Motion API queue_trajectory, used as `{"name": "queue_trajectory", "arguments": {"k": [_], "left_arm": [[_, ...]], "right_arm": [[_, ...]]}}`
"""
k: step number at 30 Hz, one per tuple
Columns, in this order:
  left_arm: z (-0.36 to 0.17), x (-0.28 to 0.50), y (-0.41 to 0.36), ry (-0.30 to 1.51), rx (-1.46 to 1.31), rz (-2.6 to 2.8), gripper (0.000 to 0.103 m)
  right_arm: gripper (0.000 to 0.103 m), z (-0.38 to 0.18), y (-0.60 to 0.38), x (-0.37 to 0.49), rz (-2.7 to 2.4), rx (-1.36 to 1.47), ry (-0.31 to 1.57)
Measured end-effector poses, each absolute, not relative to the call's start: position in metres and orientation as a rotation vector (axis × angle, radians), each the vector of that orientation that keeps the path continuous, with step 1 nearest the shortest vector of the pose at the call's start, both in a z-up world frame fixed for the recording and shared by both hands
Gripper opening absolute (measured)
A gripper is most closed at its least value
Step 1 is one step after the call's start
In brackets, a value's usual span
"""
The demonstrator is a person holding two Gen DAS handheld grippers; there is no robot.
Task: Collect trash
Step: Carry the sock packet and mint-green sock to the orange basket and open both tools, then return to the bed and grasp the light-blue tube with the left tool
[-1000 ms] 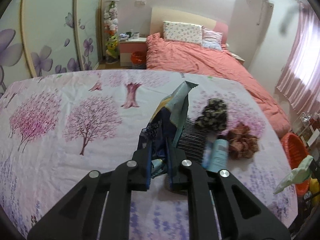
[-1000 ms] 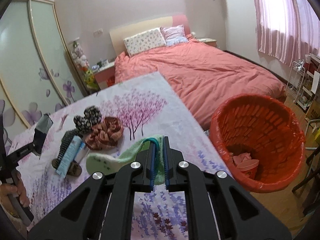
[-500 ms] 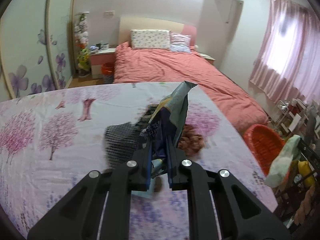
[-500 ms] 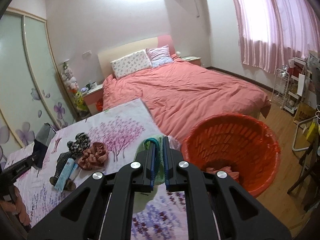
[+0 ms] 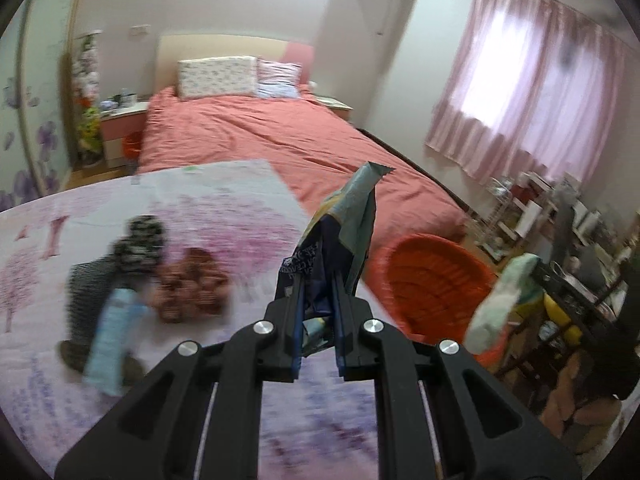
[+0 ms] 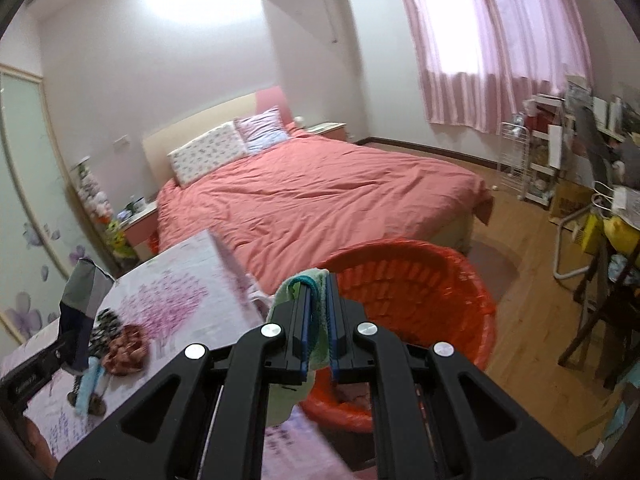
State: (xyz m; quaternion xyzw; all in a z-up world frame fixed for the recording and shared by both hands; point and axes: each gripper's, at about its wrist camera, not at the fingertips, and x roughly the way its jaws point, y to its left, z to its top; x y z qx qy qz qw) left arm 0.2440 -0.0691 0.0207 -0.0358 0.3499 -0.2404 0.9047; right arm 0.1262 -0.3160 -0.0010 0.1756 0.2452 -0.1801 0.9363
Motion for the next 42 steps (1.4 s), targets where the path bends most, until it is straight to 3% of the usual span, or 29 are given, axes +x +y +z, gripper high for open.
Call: {"name": "queue_trajectory", "arguments": {"k": [13, 16, 18, 21, 27, 42], "left_arm": [[-0.017, 0.258, -0.2, 0.806, -0.002, -0.673, 0.013], [-0.028, 0.265, -0.218, 0.833, 0.014, -0.678, 0.015], [-0.034, 0.269, -0.226, 0.848, 0.02, -0.685, 0.021], [-0.043, 0.272, -0.235, 0.862, 0.038, -0.682, 0.023], [-0.051, 0.278, -0.222, 0.878, 0.044, -0.642, 0.026], [-0.024, 0.258, -0.107, 0.764, 0.046, -0.435, 0.05]], "right_arm": [[0.008, -0.026, -0.371, 0.143, -0.447, 0.415, 0.565], [0.019, -0.031, -0.379, 0.146, -0.433, 0.431, 0.586], [0.033, -0.033, -0.38, 0.145, -0.422, 0.439, 0.595], [0.038, -0.037, -0.378, 0.143, -0.414, 0.439, 0.604], [0.051, -0.037, -0.375, 0.144, -0.413, 0.405, 0.638], [0.052, -0.017, -0.327, 0.141, -0.332, 0.35, 0.621]]}}
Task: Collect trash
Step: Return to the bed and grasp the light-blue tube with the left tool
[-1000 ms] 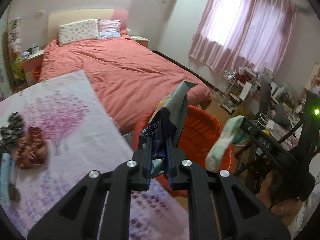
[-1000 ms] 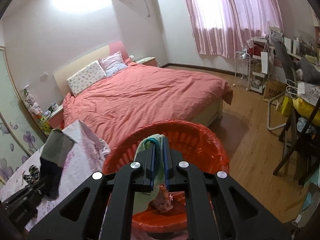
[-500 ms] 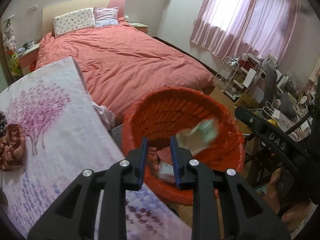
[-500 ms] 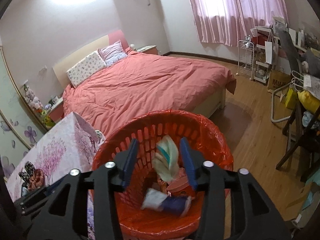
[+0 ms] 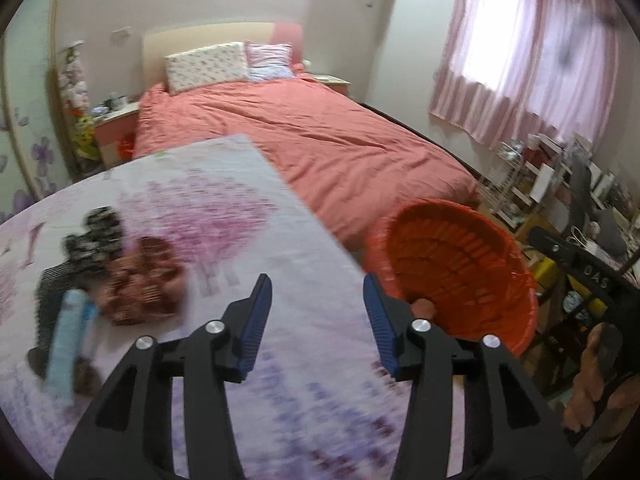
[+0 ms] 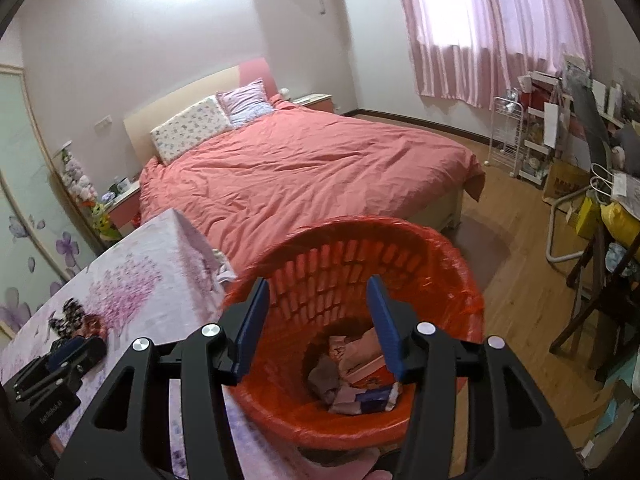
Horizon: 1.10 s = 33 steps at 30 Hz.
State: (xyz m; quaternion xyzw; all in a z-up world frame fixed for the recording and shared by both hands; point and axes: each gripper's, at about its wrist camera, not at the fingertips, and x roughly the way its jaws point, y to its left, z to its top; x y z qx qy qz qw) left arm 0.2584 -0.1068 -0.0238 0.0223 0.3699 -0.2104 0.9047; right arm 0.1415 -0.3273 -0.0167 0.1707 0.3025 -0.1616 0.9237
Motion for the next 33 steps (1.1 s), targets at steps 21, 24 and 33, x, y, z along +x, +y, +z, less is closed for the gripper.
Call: {"name": "queue_trajectory", "arguments": {"k": [21, 24, 33], "left_arm": [[-0.057, 0.262, 0.072, 0.789, -0.012, -0.135, 0.056], [-0.061, 0.273, 0.068, 0.801, -0.017, -0.15, 0.049], [-0.075, 0.301, 0.062, 0.84, -0.01, -0.165, 0.034]], "right_arm": [[0.051, -0.049, -0.202, 0.166, -0.116, 0.201, 0.752], [0.051, -0.055, -0.19, 0.171, -0.101, 0.183, 0.769], [0.051, -0.069, -0.169, 0.182, -0.071, 0.158, 0.818]]}}
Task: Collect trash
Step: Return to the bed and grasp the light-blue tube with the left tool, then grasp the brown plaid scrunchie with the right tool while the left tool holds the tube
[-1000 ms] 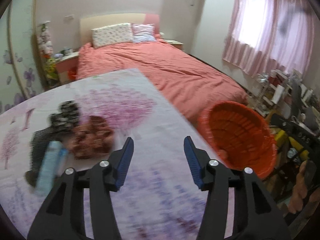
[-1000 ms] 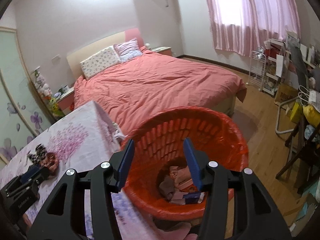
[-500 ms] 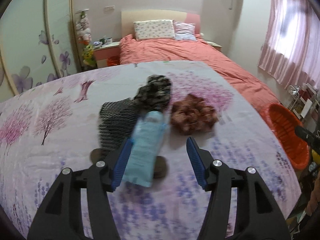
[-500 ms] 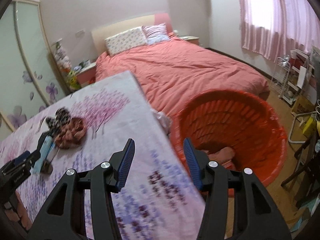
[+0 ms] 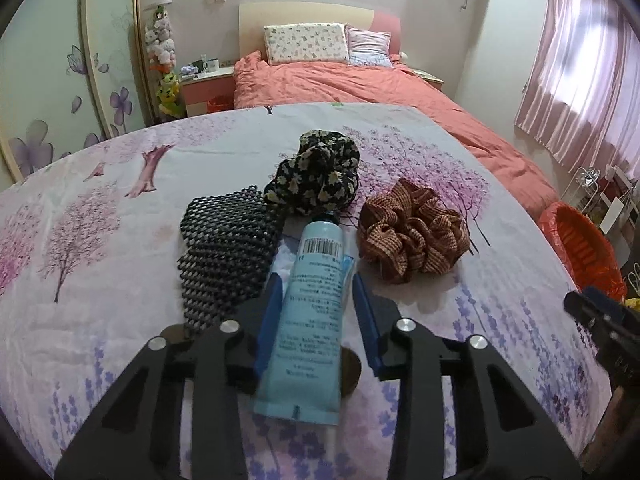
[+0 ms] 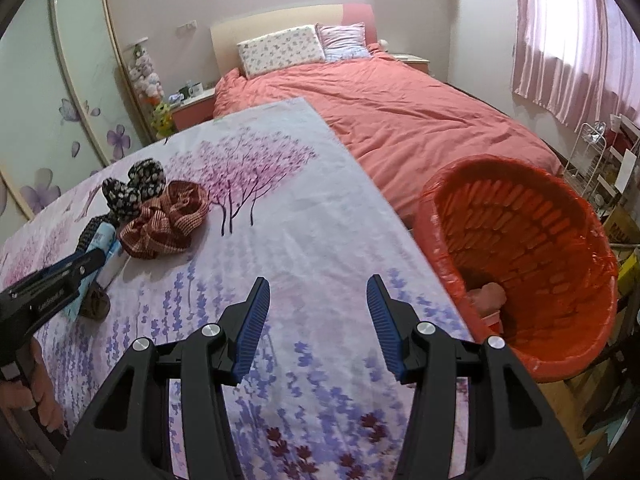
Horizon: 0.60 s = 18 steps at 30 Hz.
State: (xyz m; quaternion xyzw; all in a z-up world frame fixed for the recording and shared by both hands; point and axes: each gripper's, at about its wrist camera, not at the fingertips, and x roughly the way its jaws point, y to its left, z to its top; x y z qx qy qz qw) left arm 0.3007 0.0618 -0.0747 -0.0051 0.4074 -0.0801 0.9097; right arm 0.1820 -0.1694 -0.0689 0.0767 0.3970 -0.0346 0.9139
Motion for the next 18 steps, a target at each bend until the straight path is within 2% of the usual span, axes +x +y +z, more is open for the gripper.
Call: {"name": "queue_trajectory", "arguments": {"k": [13, 18], "left_arm": [[-0.077, 0.32, 0.051, 0.85, -0.047, -0.16, 0.033], [-0.078, 0.322, 0.047, 0.846, -0.028, -0.135, 0.029]], "right_arm": [[0.052, -0.082, -0.152, 0.188, -0.036, 0.126, 0.863], [0.052, -0.084, -0.153, 0.189, -0.036, 0.133, 0.869]]}}
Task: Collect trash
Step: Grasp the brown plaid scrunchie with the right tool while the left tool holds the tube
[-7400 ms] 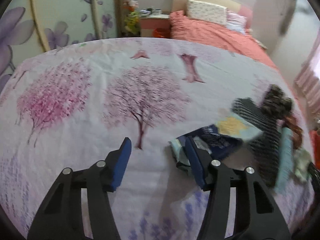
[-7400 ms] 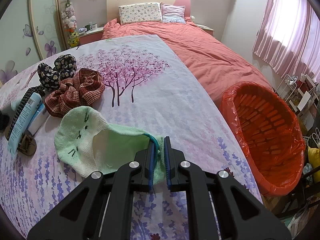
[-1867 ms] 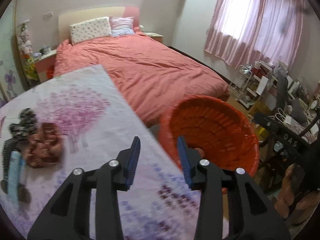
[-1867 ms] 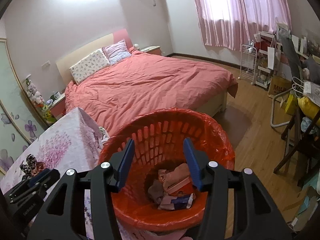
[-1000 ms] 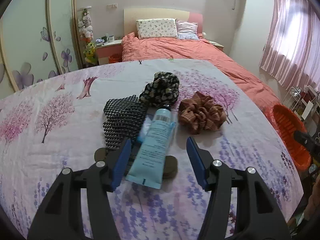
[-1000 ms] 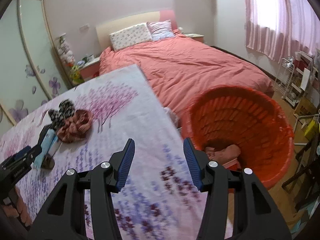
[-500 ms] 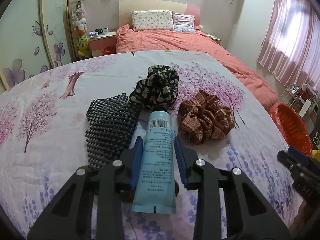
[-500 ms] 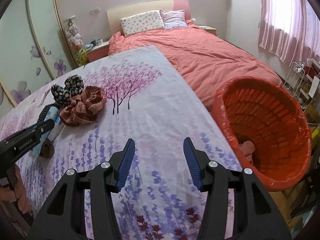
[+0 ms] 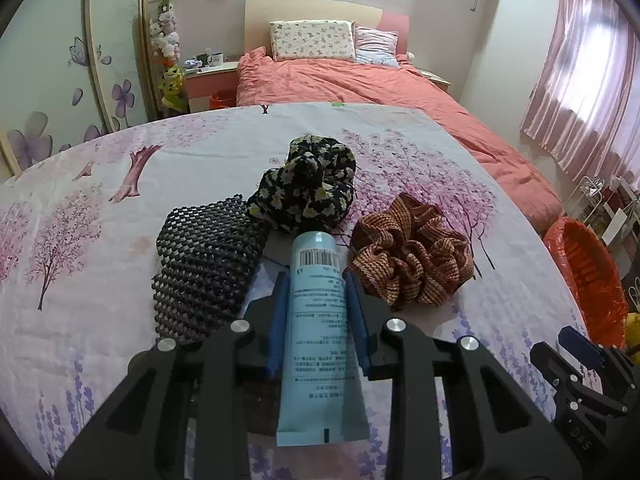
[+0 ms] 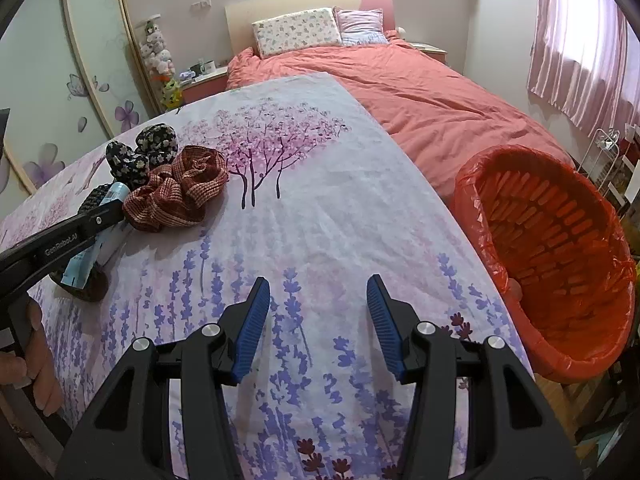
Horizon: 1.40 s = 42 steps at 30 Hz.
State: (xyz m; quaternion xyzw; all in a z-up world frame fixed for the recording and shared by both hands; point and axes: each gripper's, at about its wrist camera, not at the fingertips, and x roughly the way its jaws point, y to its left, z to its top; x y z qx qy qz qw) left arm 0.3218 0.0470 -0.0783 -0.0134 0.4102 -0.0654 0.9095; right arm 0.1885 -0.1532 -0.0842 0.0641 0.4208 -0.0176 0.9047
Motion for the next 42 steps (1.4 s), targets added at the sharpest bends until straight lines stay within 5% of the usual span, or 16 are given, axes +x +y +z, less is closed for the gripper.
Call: {"name": "queue_trajectory", "arguments": {"k": [32, 36, 42], "left_arm": [[-0.045, 0.249, 0.168, 0.767, -0.119, -0.031, 0.029], [-0.052, 0.252, 0.183, 0.781, -0.139, -0.011, 0.029], [-0.062, 0.256, 0.192, 0.802, -0.169, -0.006, 0.029]], "right_arm": [[0.051, -0.069, -0.082, 0.256, 0.129, 0.158, 0.861], [0.064, -0.071, -0.067, 0.263, 0.123, 0.115, 0.859], [0.067, -0.081, -0.052, 0.27, 0.103, 0.018, 0.894]]}}
